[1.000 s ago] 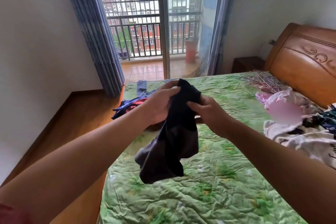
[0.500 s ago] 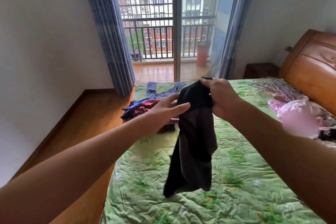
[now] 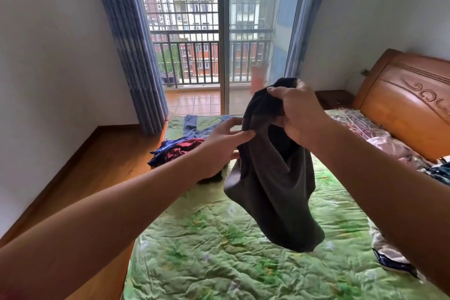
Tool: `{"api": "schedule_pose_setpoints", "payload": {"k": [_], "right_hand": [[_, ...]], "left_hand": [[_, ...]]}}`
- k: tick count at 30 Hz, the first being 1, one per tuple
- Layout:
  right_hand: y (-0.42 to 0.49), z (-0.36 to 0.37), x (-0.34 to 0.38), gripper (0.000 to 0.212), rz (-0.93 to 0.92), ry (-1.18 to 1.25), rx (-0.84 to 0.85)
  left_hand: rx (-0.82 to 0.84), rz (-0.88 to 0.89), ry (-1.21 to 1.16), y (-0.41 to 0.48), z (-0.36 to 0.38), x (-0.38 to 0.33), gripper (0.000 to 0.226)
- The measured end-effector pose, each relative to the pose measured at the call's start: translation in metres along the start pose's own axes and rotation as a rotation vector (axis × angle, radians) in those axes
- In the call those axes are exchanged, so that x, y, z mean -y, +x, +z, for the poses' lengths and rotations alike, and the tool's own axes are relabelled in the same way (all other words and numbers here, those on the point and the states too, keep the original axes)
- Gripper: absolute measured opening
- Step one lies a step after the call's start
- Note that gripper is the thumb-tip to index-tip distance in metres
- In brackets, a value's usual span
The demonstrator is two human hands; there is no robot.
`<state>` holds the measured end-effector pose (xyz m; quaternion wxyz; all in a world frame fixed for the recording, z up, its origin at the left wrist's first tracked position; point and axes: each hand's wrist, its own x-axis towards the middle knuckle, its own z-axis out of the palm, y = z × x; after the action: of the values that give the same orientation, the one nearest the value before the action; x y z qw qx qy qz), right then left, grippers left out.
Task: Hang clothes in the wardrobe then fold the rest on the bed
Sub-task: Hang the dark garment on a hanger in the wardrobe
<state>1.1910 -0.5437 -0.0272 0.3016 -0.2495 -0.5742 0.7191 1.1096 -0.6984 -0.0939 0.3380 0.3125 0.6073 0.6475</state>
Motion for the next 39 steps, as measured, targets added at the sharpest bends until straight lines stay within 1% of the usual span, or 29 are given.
{"api": "schedule_pose_setpoints", "payload": {"k": [2, 4, 6, 8, 9, 12, 14, 15, 16, 18, 19, 21, 22, 23, 25, 27, 29, 30, 32, 33, 34, 36, 37, 39], "right_hand": [[0.004, -0.013, 0.006, 0.049, 0.014, -0.018, -0.021], [0.006, -0.027, 0.008, 0.065, 0.057, -0.027, 0.011], [0.005, -0.035, 0.005, 0.084, 0.112, -0.006, 0.125], [0.003, -0.036, -0.001, 0.099, 0.147, 0.054, 0.238], [0.001, -0.034, -0.002, 0.098, 0.139, 0.070, 0.244], [0.002, -0.031, 0.009, 0.067, 0.044, 0.031, 0.151], [0.005, -0.034, 0.020, 0.056, 0.007, 0.025, 0.140], [0.004, -0.036, 0.025, 0.053, -0.003, 0.027, 0.147], [0.004, -0.038, 0.030, 0.049, -0.014, 0.026, 0.157], [0.006, -0.042, 0.037, 0.039, -0.053, -0.004, 0.168], [0.008, -0.045, 0.039, 0.039, -0.074, -0.053, 0.156], [0.012, -0.050, 0.039, 0.053, -0.102, -0.223, 0.091], [0.014, -0.053, 0.037, 0.061, -0.102, -0.310, 0.052], [0.016, -0.057, 0.033, 0.064, -0.099, -0.368, 0.018], [0.021, -0.066, 0.022, 0.060, -0.095, -0.406, -0.031], [0.026, -0.074, 0.010, 0.057, -0.090, -0.407, -0.067], [0.032, -0.082, -0.001, 0.059, -0.080, -0.411, -0.101], [0.035, -0.086, -0.004, 0.064, -0.083, -0.429, -0.123], [0.039, -0.096, -0.006, 0.082, -0.125, -0.501, -0.163], [0.041, -0.102, -0.005, 0.081, -0.136, -0.518, -0.152], [0.041, -0.106, -0.004, 0.066, -0.128, -0.515, -0.113], [0.040, -0.112, 0.000, 0.027, -0.057, -0.503, -0.014], [0.039, -0.114, 0.000, 0.019, -0.035, -0.514, 0.023], [0.038, -0.115, 0.002, 0.013, -0.034, -0.541, 0.071]], "left_hand": [[-0.030, 0.020, -0.033, 0.000, -0.003, -0.012, 0.033], [-0.030, 0.058, -0.054, 0.000, -0.011, -0.025, 0.044], [0.013, 0.099, -0.033, -0.001, -0.014, -0.036, 0.051], [0.070, 0.120, 0.015, 0.000, -0.009, -0.043, 0.048], [0.094, 0.122, 0.025, 0.000, -0.006, -0.042, 0.045], [0.150, 0.072, 0.115, -0.003, -0.003, -0.024, 0.038], [0.251, -0.008, 0.225, -0.008, -0.007, -0.003, 0.039], [0.302, -0.044, 0.293, -0.010, -0.009, 0.007, 0.040], [0.337, -0.049, 0.425, -0.009, -0.011, 0.016, 0.039], [0.365, 0.016, 0.834, -0.005, -0.018, 0.032, 0.028], [0.366, 0.048, 1.028, -0.002, -0.023, 0.037, 0.024], [0.335, 0.074, 1.281, 0.001, -0.040, 0.040, 0.023], [0.306, 0.113, 1.403, 0.001, -0.049, 0.039, 0.026], [0.275, 0.190, 1.531, 0.002, -0.058, 0.037, 0.028], [0.208, 0.381, 1.681, 0.005, -0.075, 0.031, 0.027], [0.154, 0.499, 1.710, 0.009, -0.088, 0.022, 0.024], [0.074, 0.566, 1.698, 0.013, -0.097, 0.014, 0.026], [0.025, 0.579, 1.653, 0.015, -0.101, 0.009, 0.026], [-0.043, 0.553, 1.445, 0.016, -0.109, -0.002, 0.024], [-0.054, 0.514, 1.330, 0.014, -0.111, -0.007, 0.021], [-0.058, 0.481, 1.244, 0.013, -0.113, -0.011, 0.018], [-0.067, 0.437, 1.145, 0.011, -0.115, -0.015, 0.016], [-0.073, 0.406, 1.103, 0.009, -0.115, -0.017, 0.016], [-0.078, 0.361, 1.007, 0.008, -0.113, -0.022, 0.017]]}}
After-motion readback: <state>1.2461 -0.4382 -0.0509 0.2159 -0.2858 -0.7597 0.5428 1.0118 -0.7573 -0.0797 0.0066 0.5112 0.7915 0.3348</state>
